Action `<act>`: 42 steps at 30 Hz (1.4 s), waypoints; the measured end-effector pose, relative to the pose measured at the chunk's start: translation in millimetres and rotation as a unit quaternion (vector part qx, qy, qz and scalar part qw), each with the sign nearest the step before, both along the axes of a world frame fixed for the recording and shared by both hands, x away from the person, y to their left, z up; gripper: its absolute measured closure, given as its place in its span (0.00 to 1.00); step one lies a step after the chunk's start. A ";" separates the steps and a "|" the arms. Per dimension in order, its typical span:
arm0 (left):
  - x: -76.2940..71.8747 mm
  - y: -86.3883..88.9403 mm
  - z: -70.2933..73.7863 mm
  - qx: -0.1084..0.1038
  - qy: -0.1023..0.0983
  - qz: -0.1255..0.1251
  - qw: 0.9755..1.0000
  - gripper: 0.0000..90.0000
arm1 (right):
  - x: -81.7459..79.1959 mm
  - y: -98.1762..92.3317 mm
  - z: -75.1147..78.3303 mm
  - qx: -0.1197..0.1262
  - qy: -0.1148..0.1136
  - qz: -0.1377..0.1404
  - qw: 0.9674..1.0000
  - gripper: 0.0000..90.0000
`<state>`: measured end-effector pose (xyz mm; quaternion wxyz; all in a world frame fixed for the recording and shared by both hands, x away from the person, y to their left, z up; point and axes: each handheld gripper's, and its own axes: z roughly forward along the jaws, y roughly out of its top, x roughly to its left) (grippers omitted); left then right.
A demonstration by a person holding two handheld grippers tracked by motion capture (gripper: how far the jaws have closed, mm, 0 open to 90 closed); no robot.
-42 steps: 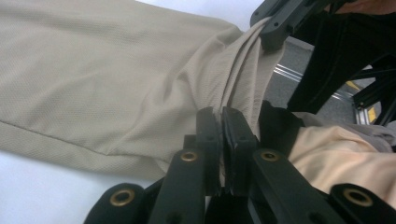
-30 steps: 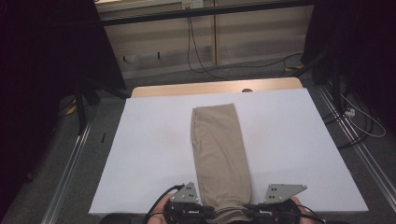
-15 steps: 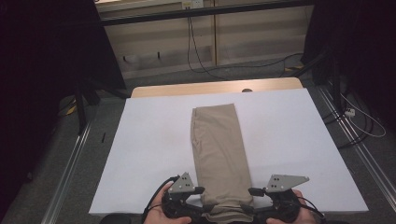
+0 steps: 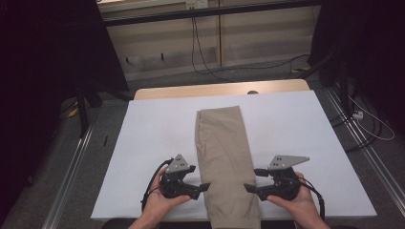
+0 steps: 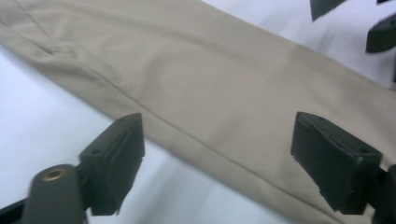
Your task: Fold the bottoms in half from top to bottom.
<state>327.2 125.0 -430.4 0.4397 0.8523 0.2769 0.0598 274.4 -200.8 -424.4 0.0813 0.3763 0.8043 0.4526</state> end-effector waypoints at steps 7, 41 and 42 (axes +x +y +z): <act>38.6 6.7 4.4 -0.014 -0.011 0.049 0.999 0.17 | 42.2 -3.3 3.9 0.001 -0.010 -0.019 1.000 0.34; 229.3 -27.4 -16.3 -0.015 0.006 0.139 0.990 0.23 | 268.7 6.4 -15.2 -0.064 0.005 -0.160 0.985 0.54; 232.1 -28.2 -16.1 -0.013 0.005 0.139 0.990 0.26 | 272.8 6.8 -16.3 -0.067 0.010 -0.160 0.985 0.54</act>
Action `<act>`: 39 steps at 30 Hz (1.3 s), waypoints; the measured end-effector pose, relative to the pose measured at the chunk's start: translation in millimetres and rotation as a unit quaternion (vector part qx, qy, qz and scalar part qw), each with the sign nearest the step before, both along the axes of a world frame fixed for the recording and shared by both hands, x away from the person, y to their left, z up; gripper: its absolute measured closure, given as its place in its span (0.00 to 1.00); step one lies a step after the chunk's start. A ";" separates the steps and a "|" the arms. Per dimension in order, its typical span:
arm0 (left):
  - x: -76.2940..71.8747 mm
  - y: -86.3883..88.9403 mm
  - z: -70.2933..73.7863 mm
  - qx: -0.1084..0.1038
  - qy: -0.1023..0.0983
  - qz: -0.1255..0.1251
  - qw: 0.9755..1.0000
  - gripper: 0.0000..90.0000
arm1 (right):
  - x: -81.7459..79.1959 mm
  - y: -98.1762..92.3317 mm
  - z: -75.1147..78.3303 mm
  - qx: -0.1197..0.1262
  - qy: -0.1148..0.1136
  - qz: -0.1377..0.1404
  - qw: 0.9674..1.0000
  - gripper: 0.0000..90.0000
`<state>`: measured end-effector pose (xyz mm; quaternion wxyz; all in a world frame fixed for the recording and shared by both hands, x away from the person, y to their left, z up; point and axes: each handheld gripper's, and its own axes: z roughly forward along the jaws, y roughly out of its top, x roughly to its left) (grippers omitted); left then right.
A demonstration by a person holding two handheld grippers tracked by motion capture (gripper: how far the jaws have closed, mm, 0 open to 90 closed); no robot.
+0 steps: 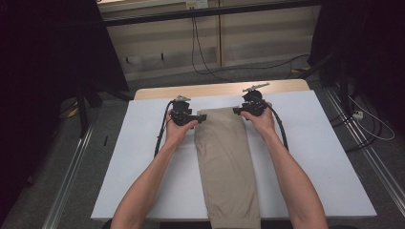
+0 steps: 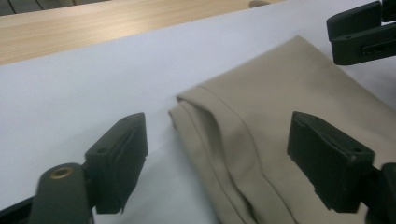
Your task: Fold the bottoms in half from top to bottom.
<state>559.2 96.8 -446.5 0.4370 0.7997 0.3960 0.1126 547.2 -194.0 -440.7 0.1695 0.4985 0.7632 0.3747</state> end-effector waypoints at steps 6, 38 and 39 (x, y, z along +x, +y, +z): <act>13.6 -5.0 -8.1 0.001 0.002 0.028 1.000 0.33 | 14.1 8.1 -7.9 -0.012 0.003 -0.012 1.000 0.56; 11.1 -12.9 -16.2 -0.017 0.028 0.017 0.999 0.96 | 5.1 15.1 -19.2 0.033 -0.007 -0.031 0.999 0.96; 9.9 -12.4 -14.8 -0.018 0.027 0.018 0.999 0.96 | 4.4 14.8 -18.5 0.035 -0.009 -0.030 0.999 0.96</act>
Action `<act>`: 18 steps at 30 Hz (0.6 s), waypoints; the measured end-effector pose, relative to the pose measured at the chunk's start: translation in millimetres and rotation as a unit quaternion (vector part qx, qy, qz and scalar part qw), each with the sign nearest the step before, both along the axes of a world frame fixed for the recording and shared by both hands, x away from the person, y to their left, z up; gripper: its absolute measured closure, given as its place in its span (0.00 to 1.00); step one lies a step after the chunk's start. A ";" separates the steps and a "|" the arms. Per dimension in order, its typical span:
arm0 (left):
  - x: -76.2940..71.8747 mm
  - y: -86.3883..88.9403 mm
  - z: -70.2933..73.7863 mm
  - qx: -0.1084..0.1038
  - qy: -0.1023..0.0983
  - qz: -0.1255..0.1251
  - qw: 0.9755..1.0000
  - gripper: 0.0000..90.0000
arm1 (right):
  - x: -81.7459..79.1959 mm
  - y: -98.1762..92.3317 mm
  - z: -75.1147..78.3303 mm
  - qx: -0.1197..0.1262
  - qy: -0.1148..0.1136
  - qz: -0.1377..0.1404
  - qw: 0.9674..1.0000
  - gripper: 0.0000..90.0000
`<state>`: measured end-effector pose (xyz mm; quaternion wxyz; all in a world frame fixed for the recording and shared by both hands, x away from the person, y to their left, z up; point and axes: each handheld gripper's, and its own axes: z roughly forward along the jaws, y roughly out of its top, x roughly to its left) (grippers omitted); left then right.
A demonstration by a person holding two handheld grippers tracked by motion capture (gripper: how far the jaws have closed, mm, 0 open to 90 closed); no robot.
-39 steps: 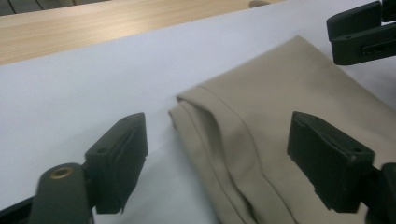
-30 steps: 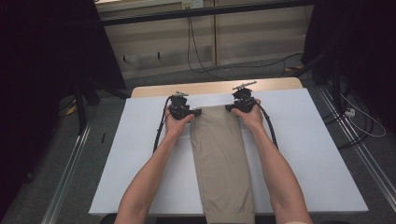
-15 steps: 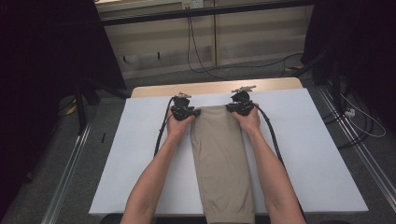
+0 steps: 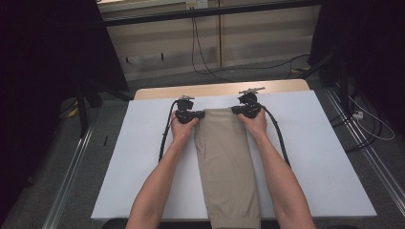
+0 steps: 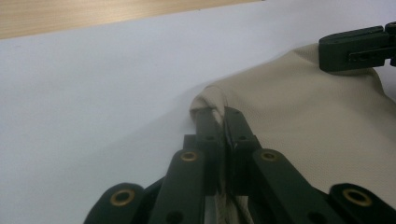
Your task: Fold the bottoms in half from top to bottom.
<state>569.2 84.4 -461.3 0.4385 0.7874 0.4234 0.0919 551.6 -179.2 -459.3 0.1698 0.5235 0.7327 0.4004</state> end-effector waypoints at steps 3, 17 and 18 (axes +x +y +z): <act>-0.5 2.6 4.7 -0.011 -0.002 0.003 1.000 0.96 | -2.2 -3.1 4.2 0.011 -0.005 -0.002 1.000 0.96; -1.6 10.3 39.5 -0.042 -0.031 0.004 0.999 0.97 | -8.7 -9.2 38.2 0.037 -0.048 -0.009 0.998 0.96; -1.3 10.3 40.8 -0.045 -0.033 0.006 0.998 0.97 | -8.6 -10.0 39.8 0.039 -0.050 -0.009 0.998 0.96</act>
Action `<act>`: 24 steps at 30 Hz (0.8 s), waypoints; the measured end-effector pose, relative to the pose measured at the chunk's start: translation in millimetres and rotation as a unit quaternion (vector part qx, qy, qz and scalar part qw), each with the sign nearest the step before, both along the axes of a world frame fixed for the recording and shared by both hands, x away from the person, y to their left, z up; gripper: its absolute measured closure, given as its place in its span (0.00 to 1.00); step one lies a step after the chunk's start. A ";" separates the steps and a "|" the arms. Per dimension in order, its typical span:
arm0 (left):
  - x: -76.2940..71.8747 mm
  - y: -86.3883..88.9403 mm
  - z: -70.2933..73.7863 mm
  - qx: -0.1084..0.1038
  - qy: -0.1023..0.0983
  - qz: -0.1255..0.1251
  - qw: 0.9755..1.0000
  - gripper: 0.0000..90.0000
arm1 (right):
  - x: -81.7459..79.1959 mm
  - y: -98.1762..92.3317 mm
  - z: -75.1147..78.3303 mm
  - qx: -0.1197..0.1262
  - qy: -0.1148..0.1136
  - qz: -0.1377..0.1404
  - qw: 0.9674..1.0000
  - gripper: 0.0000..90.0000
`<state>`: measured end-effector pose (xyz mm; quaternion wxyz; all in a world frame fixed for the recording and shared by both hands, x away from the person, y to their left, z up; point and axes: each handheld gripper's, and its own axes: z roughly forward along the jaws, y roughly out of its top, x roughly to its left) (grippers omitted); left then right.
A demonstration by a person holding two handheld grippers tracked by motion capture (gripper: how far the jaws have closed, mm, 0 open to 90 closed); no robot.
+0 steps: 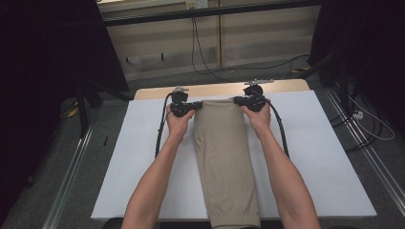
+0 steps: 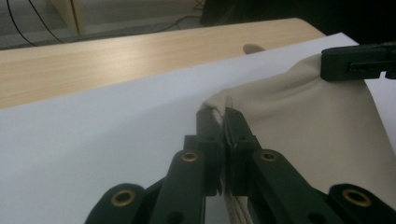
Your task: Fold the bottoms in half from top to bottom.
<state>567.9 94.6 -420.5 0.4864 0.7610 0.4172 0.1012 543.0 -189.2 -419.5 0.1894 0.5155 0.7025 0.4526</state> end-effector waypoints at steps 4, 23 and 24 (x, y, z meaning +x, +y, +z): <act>2.2 -2.3 9.8 0.000 -0.013 0.001 1.000 0.97 | 1.2 -1.7 7.3 0.003 -0.006 -0.002 1.000 0.96; -11.3 1.9 61.8 -0.017 -0.077 -0.007 0.997 0.97 | -7.6 -4.8 65.0 0.025 -0.060 0.017 0.998 0.97; -16.6 2.1 62.1 -0.014 -0.080 -0.013 0.997 0.97 | -10.6 -4.4 66.2 0.026 -0.062 0.020 0.998 0.97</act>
